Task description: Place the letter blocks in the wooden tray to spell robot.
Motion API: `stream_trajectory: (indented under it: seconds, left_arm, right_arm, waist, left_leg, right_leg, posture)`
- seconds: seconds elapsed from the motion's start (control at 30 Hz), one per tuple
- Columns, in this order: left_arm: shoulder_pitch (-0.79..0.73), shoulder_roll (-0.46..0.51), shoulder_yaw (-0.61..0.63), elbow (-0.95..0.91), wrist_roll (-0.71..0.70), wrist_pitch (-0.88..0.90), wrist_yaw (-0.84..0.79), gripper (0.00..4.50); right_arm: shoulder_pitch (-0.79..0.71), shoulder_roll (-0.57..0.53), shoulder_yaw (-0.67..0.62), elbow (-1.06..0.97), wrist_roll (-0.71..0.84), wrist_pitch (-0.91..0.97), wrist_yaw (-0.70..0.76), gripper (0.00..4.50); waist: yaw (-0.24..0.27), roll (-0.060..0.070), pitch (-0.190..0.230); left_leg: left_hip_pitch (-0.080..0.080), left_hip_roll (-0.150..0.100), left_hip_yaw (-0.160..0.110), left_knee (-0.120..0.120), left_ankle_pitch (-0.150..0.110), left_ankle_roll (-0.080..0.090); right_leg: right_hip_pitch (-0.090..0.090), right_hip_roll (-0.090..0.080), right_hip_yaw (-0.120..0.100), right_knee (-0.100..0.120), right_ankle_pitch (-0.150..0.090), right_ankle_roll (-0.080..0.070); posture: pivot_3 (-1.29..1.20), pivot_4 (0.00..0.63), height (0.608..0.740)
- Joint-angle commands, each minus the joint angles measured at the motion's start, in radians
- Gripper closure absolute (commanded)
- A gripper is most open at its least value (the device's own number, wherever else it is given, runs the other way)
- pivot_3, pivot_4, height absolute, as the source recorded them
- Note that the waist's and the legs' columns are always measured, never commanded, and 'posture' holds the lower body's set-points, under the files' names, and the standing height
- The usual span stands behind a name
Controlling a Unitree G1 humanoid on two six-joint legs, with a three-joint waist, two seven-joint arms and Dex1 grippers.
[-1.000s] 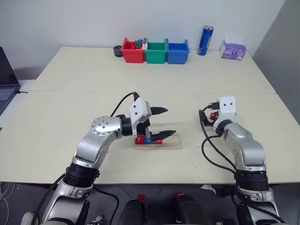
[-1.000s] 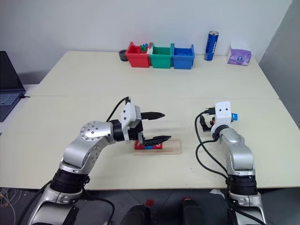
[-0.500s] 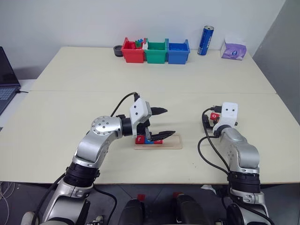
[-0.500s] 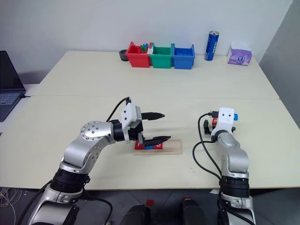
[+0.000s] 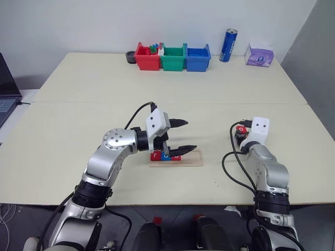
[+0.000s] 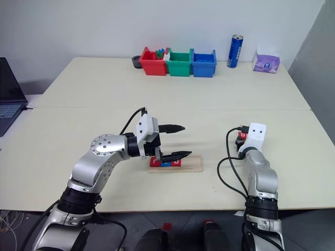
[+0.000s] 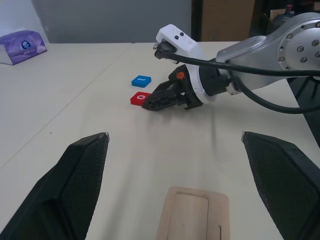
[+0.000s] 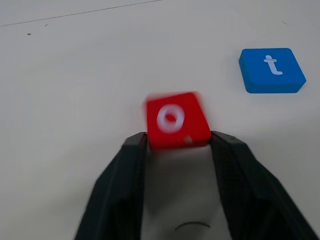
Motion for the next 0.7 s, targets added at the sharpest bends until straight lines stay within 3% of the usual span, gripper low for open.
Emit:
stream_trajectory:
  seconds: [0.03, 0.23, 0.53, 0.7]
  left_arm:
    - [-0.018, -0.008, -0.01, -0.01, -0.001, -0.013, -0.004, 0.0]
    - [-0.005, -0.006, -0.011, -0.017, -0.003, -0.019, -0.012, 0.0]
    - [0.097, 0.073, 0.004, -0.127, -0.043, 0.019, -0.07, 0.0]
    - [0.173, 0.144, 0.033, -0.176, -0.064, 0.03, -0.086, 0.0]
  right_arm:
    - [-0.003, 0.001, 0.017, 0.009, 0.009, 0.002, 0.012, 3.05]
    - [0.032, -0.035, 0.082, -0.065, 0.009, 0.075, 0.069, 3.05]
    - [0.275, -0.156, 0.188, -0.541, 0.114, 0.46, 0.209, 3.05]
    - [0.339, -0.084, 0.141, -0.717, 0.178, 0.709, 0.206, 3.05]
  waist:
    - [0.0, 0.0, 0.0]
    - [0.0, 0.0, 0.0]
    - [0.002, 0.0, 0.0]
    - [0.003, 0.0, 0.0]
  left_leg:
    - [0.0, 0.0, 0.0, 0.0, 0.0, 0.0]
    - [0.0, 0.0, 0.0, 0.0, 0.0, 0.0]
    - [0.0, 0.001, -0.002, -0.002, 0.0, 0.0]
    - [0.0, 0.001, -0.002, -0.001, 0.0, 0.0]
  right_leg:
    - [0.0, 0.0, 0.0, 0.0, 0.0, 0.0]
    - [0.0, 0.0, 0.0, 0.0, 0.0, 0.0]
    - [0.0, 0.0, 0.0, -0.001, -0.001, 0.0]
    - [0.0, 0.0, -0.001, -0.001, -0.004, 0.004]
  posture:
    - [0.0, 0.15, 0.74]
    - [0.0, 0.15, 0.74]
    - [0.0, 0.15, 0.74]
    - [0.0, 0.15, 0.74]
